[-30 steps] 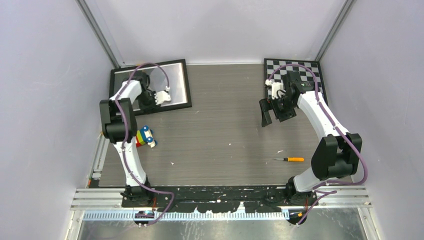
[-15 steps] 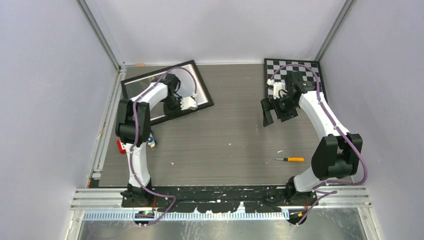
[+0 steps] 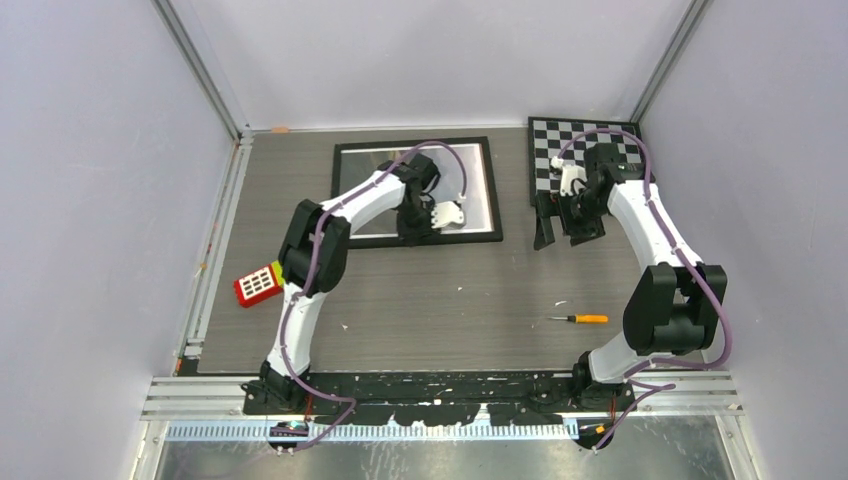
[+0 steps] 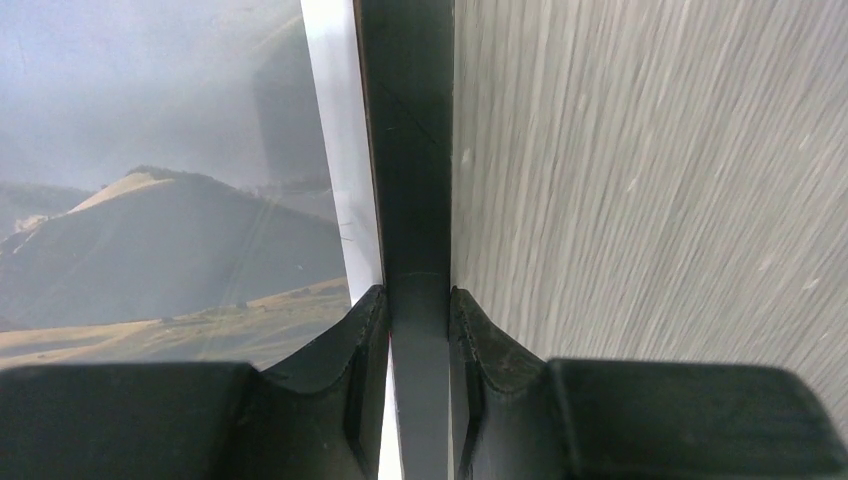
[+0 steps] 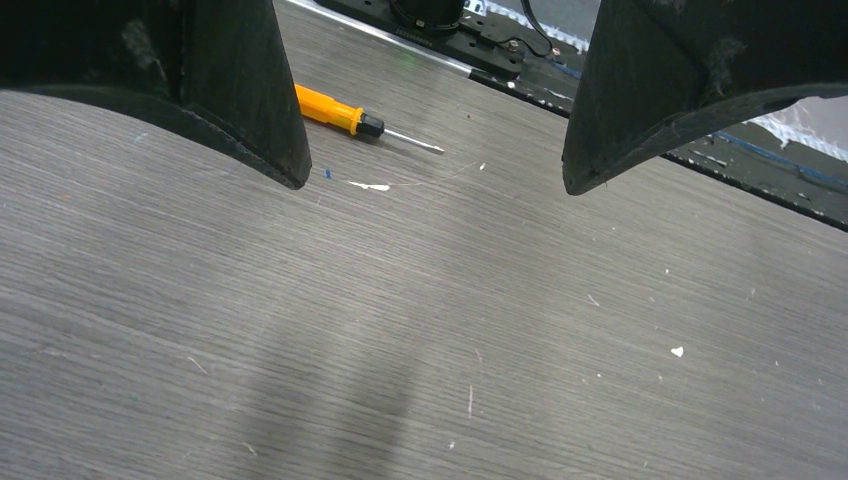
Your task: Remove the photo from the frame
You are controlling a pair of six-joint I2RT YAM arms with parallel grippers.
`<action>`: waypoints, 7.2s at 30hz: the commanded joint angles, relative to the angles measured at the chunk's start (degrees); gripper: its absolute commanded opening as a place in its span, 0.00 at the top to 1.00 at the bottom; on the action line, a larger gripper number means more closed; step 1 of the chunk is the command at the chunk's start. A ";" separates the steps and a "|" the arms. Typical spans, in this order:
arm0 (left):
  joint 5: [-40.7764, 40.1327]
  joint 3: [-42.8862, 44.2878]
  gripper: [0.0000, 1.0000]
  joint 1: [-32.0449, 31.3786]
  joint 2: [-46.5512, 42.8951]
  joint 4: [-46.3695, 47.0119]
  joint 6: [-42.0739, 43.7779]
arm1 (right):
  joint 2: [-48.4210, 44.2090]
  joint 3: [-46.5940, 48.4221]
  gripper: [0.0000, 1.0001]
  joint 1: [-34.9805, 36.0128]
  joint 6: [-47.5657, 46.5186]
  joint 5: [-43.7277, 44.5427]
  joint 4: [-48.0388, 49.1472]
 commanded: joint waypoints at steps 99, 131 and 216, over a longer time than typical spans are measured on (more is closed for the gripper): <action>26.65 -30.75 0.04 24.97 -19.55 7.35 -41.81 | 48.49 39.62 0.00 16.87 7.49 -3.01 7.33; 17.74 -13.20 0.00 20.06 -38.42 -2.01 -29.66 | 14.44 21.46 0.00 7.90 21.30 -12.44 14.39; -3.74 -23.46 1.00 -21.20 -31.02 14.56 -27.23 | 23.43 -15.41 0.10 8.56 60.10 -40.62 59.97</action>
